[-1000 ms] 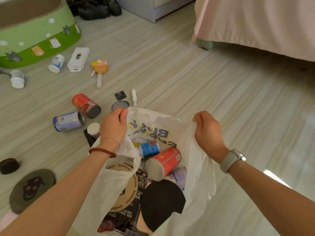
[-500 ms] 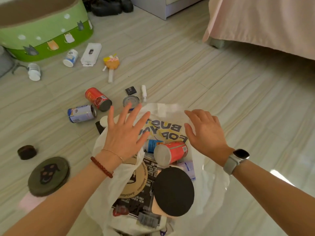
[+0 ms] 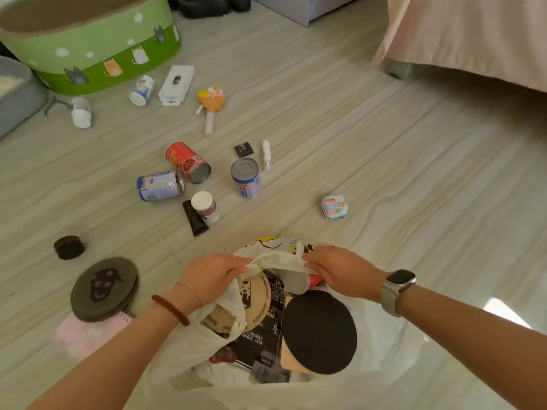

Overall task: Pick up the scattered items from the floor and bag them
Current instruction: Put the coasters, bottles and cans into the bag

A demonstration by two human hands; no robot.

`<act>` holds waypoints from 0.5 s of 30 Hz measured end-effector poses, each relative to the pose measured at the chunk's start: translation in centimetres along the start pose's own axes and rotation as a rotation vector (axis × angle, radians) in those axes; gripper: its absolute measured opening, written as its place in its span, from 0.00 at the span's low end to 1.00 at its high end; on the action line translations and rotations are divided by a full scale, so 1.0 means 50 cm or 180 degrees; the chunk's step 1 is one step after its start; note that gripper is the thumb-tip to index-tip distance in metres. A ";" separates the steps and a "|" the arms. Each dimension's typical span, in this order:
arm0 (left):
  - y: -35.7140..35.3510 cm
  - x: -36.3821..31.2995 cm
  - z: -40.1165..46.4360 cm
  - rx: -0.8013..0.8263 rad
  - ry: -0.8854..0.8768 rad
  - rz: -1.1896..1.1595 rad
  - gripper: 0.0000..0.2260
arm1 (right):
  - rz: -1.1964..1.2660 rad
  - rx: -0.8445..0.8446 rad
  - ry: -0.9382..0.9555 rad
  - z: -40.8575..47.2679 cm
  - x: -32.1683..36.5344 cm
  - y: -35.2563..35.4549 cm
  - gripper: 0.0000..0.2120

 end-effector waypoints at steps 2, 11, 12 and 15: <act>-0.003 0.007 -0.003 0.0053 0.0035 0.0108 0.14 | -0.0167 0.0207 0.0228 0.005 0.016 -0.017 0.12; 0.052 0.028 0.021 -0.0525 0.0340 0.0071 0.36 | 0.0399 -0.0466 0.0305 0.066 0.010 0.006 0.28; 0.067 0.033 0.036 -0.0799 0.0380 0.0036 0.34 | 0.0580 -0.0771 0.0181 0.078 -0.004 0.020 0.25; 0.101 0.067 0.087 -0.1261 0.0700 0.0252 0.21 | 0.0631 -0.1228 -0.0361 0.132 -0.068 0.046 0.16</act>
Point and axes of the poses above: each hand's wrist, its own z-axis towards the middle knuckle, its own y-axis out of the back of the hand, x = y × z, the point moved 3 cm from there along z, towards the middle knuckle, and after that the axes turned 1 degree about -y, right-handed, at the moved point
